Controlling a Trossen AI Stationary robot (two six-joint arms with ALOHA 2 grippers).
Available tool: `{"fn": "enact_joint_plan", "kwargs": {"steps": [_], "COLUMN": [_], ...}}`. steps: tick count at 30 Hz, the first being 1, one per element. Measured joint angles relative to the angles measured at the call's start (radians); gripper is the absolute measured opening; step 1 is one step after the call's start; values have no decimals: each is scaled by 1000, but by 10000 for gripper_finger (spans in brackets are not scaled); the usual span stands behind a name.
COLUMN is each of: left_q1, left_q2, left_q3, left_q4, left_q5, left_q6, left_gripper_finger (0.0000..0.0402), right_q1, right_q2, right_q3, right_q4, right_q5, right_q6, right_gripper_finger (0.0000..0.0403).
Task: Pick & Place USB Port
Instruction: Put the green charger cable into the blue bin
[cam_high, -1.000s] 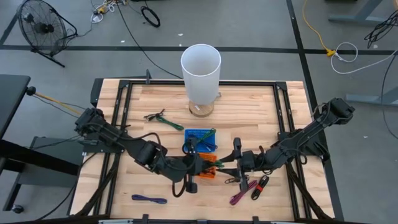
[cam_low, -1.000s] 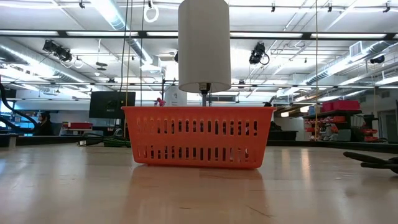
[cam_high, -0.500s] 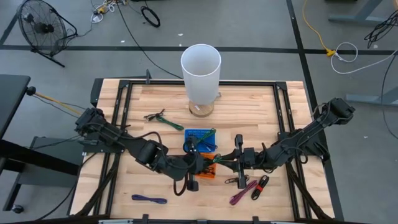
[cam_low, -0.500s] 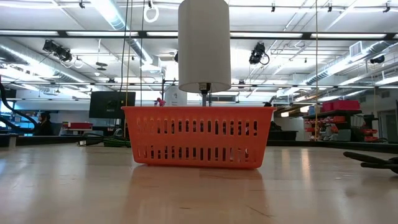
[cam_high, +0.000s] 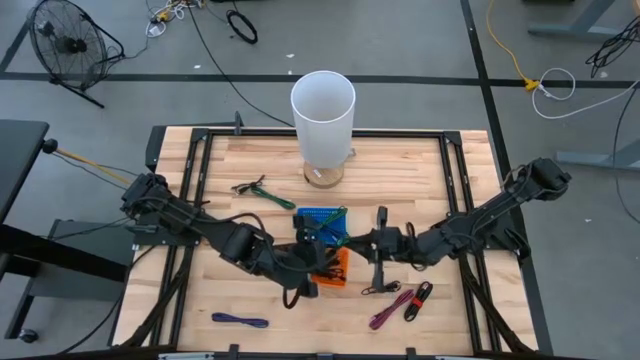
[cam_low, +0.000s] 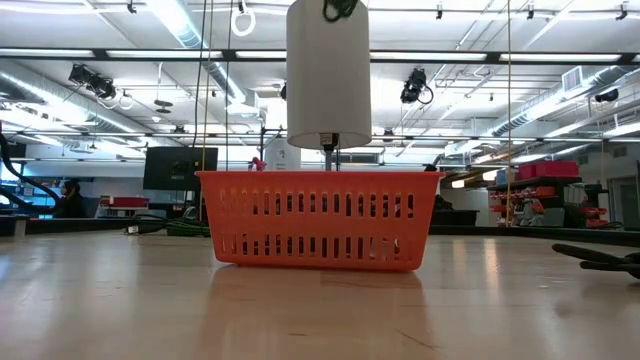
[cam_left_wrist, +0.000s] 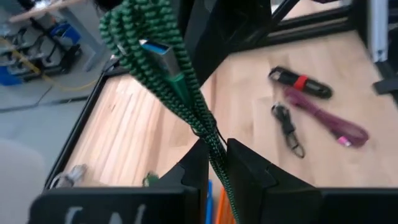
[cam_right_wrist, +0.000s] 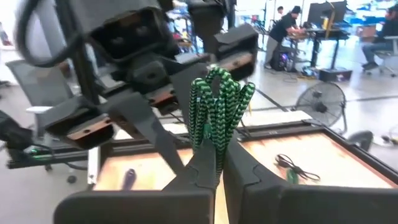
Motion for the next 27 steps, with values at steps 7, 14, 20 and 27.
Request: {"fn": "enact_joint_plan", "kwargs": {"steps": [7, 14, 20, 27], "left_q1": [-17, -70, -116, -133], "left_q2": [-1, -2, -2, -2], "left_q3": [0, 0, 0, 0], "left_q4": [-154, -229, -239, -246], "left_q5": [32, -10, -103, -116], "left_q6": [-120, -142, -141, -160], "left_gripper_finger": [57, 57, 57, 57], "right_q1": [-130, -250, -288, -340], "right_q2": [0, 11, 106, 275], "right_q3": [0, 0, -4, -28], "right_q4": [-43, -92, 12, 207], "right_q5": [-19, -89, -143, -222], "right_q6": [45, 134, 167, 194], "right_gripper_finger": [3, 0, 0, 0]}}
